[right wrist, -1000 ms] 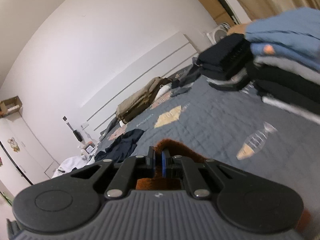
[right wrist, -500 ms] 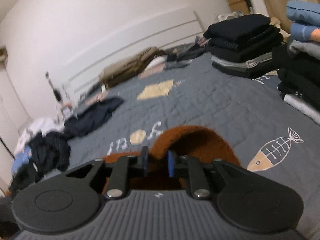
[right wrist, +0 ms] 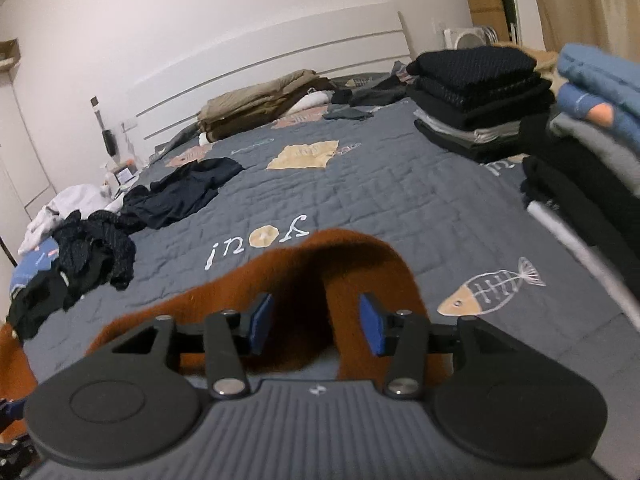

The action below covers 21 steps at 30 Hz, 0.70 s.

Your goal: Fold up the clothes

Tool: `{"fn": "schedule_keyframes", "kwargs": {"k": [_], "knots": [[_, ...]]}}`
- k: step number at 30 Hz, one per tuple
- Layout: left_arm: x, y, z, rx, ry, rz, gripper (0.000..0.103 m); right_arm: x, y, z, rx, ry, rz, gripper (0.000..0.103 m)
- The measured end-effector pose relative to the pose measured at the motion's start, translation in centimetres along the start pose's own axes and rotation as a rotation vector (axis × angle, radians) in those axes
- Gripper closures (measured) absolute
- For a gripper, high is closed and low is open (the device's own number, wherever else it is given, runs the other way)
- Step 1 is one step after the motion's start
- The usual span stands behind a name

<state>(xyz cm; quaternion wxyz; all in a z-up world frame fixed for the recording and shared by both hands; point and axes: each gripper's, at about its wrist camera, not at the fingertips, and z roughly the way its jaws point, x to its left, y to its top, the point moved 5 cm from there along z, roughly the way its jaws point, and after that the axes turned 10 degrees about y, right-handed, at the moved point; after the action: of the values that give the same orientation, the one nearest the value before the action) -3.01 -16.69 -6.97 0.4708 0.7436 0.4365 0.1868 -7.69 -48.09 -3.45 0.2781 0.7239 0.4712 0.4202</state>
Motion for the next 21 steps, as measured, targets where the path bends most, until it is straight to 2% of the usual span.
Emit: {"fn": "schedule_keyframes", "kwargs": {"k": [4, 10, 18, 21], "knots": [[-1.1, -1.4, -0.2, 0.014, -0.073, 0.027, 0.018, -1.2, -2.3, -3.2, 0.004, -0.051, 0.014, 0.052], [-1.1, -2.0, -0.4, 0.033, -0.131, -0.004, 0.018, -5.3, -6.8, -5.7, 0.036, -0.154, 0.141, 0.051], [-1.9, -1.8, -1.5, 0.019, -0.196, -0.026, 0.018, -9.0, -10.9, -6.3, 0.077, -0.261, 0.267, 0.051], [-2.3, -1.8, -1.7, 0.024, -0.227, -0.038, 0.018, -9.5, -11.8, -5.4, 0.111, -0.243, 0.306, 0.051]]}}
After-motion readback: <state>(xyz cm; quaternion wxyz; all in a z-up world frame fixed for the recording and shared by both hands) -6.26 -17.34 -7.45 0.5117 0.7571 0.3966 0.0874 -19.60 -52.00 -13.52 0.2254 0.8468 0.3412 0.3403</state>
